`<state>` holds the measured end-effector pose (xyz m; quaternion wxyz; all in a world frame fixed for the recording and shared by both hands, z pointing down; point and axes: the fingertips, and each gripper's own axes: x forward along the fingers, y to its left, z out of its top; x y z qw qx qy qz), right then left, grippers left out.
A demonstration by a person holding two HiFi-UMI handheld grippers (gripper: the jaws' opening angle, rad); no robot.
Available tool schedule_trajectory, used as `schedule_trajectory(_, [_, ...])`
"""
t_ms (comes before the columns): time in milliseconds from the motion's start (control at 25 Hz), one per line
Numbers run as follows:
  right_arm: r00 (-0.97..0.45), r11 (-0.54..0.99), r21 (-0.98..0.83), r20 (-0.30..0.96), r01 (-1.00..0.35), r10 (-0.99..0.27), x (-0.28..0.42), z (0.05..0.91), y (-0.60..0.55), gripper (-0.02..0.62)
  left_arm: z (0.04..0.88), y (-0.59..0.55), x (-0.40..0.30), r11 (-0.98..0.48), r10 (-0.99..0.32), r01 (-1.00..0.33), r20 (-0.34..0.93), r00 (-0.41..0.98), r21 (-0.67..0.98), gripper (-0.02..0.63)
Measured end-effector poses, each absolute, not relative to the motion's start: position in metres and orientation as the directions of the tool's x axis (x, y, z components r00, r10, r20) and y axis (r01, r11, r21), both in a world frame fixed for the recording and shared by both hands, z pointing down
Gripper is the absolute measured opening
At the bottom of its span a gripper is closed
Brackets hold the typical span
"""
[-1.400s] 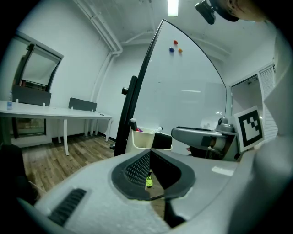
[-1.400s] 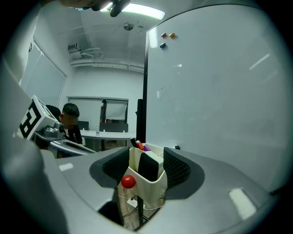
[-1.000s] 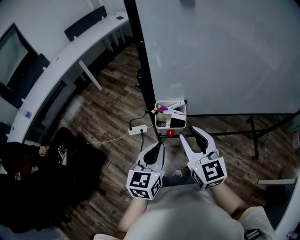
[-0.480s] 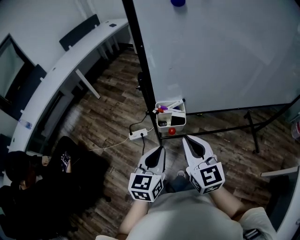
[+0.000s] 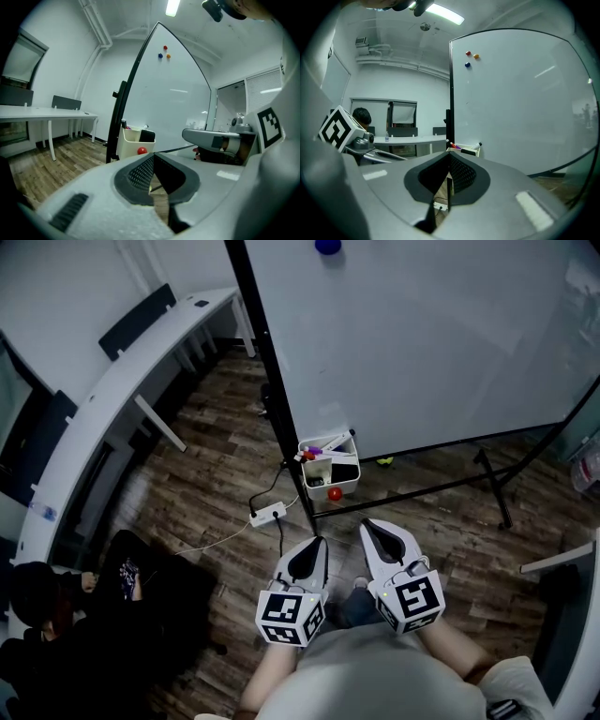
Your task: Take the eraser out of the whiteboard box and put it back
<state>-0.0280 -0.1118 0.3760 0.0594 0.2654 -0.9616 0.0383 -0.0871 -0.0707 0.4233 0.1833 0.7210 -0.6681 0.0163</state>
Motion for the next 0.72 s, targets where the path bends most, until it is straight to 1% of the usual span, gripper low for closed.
schedule_trajectory(720, [-0.818,0.823,-0.019,0.125,-0.567,-0.561,-0.011,0.382,-0.059,0.005,0.421,-0.029,-0.073,-0.105,-0.952,-0.967,0.258,0.165,0.230,0.000])
